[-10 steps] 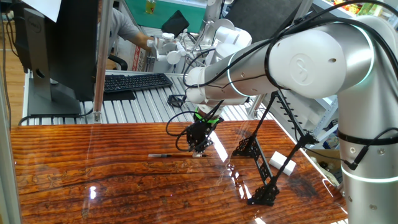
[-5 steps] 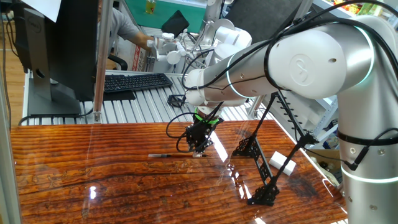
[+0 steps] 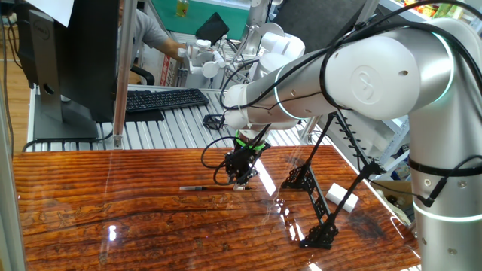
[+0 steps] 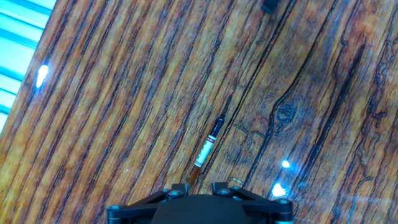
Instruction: Place the brush on the pen rack
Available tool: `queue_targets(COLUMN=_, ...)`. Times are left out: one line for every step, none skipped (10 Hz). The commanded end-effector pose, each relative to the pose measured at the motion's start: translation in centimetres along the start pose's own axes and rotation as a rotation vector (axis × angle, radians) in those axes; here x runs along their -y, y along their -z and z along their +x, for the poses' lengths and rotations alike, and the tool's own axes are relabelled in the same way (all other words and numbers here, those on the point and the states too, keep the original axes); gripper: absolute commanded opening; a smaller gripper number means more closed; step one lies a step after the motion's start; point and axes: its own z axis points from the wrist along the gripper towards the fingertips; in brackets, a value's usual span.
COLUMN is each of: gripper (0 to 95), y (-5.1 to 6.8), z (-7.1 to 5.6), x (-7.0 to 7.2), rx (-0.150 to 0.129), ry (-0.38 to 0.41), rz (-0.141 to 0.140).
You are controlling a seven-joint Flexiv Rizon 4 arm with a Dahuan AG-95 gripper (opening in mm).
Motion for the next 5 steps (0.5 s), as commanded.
queue_targets(gripper=19.0, y=-0.02, z=-0.01, x=0.04, rx=0.002, ry=0.003, rz=-0.004)
queue_targets(gripper=19.0, y=-0.01, z=0.0, x=-0.02, rx=0.003, ry=0.001, rz=-0.004)
queue_targets(gripper=19.0, y=0.01, z=-0.01, x=-0.15, rx=0.004, ry=-0.002, rz=-0.005)
queue_targets(gripper=19.0, y=0.03, z=-0.08, x=-0.44, rx=0.001, ry=-0.009, rz=-0.006)
queue_targets(gripper=19.0, y=0.0, z=-0.12, x=-0.59, rx=0.001, ry=-0.014, rz=-0.007)
